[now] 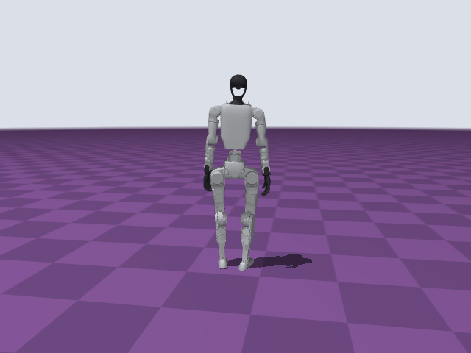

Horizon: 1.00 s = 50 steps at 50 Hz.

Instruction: In place motions

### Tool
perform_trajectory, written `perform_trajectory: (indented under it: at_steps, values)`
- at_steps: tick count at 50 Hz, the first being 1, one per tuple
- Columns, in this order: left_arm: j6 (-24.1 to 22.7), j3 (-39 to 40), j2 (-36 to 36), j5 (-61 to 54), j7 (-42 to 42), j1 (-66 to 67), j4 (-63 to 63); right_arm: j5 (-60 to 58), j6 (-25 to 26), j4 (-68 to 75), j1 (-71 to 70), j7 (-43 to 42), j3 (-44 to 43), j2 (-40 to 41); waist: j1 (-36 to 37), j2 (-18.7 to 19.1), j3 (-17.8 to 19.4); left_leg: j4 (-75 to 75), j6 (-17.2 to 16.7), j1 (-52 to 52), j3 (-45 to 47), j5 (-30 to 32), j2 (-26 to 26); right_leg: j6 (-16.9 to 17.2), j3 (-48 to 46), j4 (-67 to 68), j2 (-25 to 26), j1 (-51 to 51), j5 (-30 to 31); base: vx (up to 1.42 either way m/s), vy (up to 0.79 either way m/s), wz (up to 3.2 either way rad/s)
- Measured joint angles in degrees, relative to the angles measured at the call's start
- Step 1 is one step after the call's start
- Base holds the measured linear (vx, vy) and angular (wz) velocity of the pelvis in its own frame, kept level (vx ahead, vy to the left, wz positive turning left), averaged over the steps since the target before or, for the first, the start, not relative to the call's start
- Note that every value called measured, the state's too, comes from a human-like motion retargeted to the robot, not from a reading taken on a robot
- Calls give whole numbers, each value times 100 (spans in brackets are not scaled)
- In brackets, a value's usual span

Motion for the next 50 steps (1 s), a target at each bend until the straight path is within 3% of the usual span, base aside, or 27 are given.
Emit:
perform_trajectory:
  at_steps: [3, 10, 21, 25, 29, 33, 35, 40, 43, 45, 47, 50]
  values:
    - [71, 16, 49, 77, 80, -98, 120, 271, -154, 79, 88, 85, 73, 97, -165, -70, 109, -59, 22, 126, -214, 0, -125, 74, -59, 13, -90, 141, 47, 6, 10, 17]
    - [56, 150, 20, -154, 62, 155, 226, -295, -6, 382, 353, 126, 146, 183, 290, -123, -137, -218, 194, 189, -81, -53, -282, 201, 95, 104, -181, 77, 176, 13, 11, -22]
    - [273, 300, 367, 62, 161, 304, 368, 31, -128, -108, 131, 97, 312, 192, 217, -75, -36, -186, -58, -8, -363, 14, -367, 668, 579, 464, -141, -74, 313, -1, 9, 24]
    - [257, 245, 341, 40, 148, 266, 123, 200, -158, -211, 54, 119, 367, 132, 379, -65, 104, -40, -155, -156, -595, 37, -430, 670, 744, 488, -70, -55, 298, -7, 7, 102]
    - [183, 115, 199, -98, 29, 108, -216, 20, -135, -242, -106, 90, 521, -2, 728, 37, 309, 218, -249, -435, -790, 82, -504, 509, -383, 368, -241, 126, 235, -22, 9, 126]
    - [61, -103, 10, -220, -116, -35, -554, -372, -103, -295, -179, 25, 703, -151, 963, 221, 518, 215, -567, -614, -1321, 70, -646, 649, -1153, 307, -262, 284, 122, -32, 11, 212]
    - [-27, -193, -62, -256, -140, -96, -632, -532, -26, -309, -204, -8, 742, -175, 1103, 217, 596, 73, -507, -683, -1269, -151, -697, 650, -1636, 216, -331, 392, 126, -43, 8, 245]
    - [-182, -388, -119, -341, 50, -151, -476, -561, 9, -396, -147, -23, 551, -125, 1303, 61, 625, -213, -299, -834, 976, -941, -235, 815, -2798, -72, -542, 689, 172, -35, 2, 284]
    - [-147, -315, -90, -361, 187, -122, -233, -505, -30, -441, -98, -10, 429, -44, 1085, -42, 527, -190, -477, -649, 2982, -996, 232, 926, -3668, -262, -557, 903, 264, -20, 1, 332]
    - [-103, -190, -61, -428, 279, -73, -64, -487, -35, -435, -87, -12, 389, 11, 836, -104, 398, -95, -384, -381, 4026, -971, 388, 1013, -4265, -368, -516, 1013, 337, -8, -2, 314]
    - [-63, 23, -37, -505, 361, 16, 97, -485, -44, -413, -80, -8, 412, 65, 809, -255, 270, 137, -116, -220, 4297, -931, 446, 1081, -4537, -422, -574, 1068, 460, -2, 5, 202]
    - [-5, 342, 4, -621, 493, 164, 315, -498, -70, -394, -65, -4, 407, 157, 995, -512, 140, 607, 193, -167, 3585, -862, 360, 1114, -4718, -418, -740, 1138, 706, 7, 4, 105]
